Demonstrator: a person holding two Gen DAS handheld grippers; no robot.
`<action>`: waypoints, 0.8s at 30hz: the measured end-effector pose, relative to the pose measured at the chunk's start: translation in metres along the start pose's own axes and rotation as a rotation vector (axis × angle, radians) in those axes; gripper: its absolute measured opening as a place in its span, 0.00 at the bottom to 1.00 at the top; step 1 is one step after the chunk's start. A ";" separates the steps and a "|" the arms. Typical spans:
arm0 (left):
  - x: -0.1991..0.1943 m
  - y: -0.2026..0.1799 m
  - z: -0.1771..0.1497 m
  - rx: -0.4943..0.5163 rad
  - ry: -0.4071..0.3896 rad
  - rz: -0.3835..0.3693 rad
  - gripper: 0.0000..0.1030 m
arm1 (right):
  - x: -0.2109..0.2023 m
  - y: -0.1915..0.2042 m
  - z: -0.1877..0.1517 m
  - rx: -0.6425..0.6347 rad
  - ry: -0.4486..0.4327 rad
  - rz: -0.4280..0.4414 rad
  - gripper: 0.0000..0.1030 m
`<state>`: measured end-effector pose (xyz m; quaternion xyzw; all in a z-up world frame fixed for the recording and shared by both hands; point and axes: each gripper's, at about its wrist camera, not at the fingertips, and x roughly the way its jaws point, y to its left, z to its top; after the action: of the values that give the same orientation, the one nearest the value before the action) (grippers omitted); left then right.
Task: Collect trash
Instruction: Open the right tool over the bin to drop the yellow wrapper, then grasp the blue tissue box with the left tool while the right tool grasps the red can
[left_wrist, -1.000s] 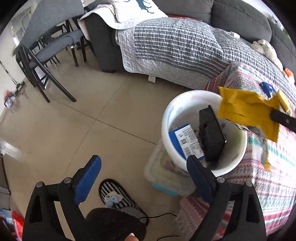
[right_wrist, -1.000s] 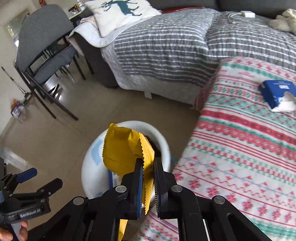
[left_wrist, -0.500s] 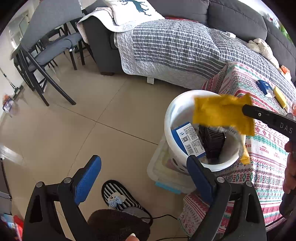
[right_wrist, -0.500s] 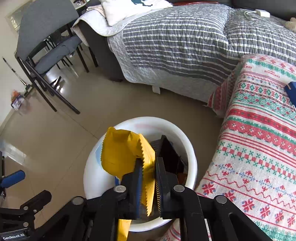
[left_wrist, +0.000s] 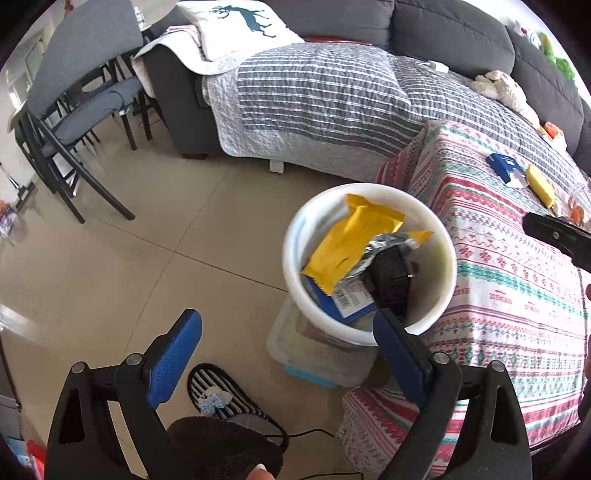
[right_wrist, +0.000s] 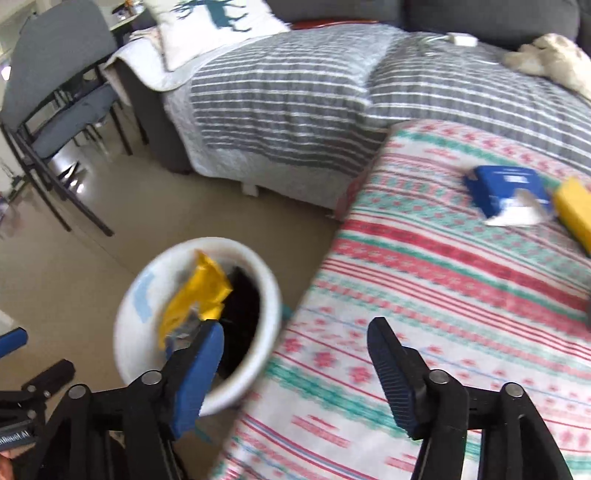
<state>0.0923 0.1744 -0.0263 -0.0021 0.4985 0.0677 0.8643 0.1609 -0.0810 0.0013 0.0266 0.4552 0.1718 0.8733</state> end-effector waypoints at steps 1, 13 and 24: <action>0.000 -0.005 0.001 0.004 0.004 -0.007 0.99 | -0.004 -0.008 -0.003 0.013 -0.006 -0.012 0.77; -0.002 -0.077 0.015 0.060 0.020 -0.091 1.00 | -0.033 -0.137 -0.026 0.224 -0.021 -0.200 0.86; 0.007 -0.141 0.033 0.092 -0.005 -0.078 1.00 | -0.044 -0.278 -0.028 0.634 -0.046 -0.306 0.87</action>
<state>0.1408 0.0378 -0.0244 0.0182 0.4984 0.0109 0.8667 0.1920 -0.3599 -0.0369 0.2317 0.4646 -0.1118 0.8473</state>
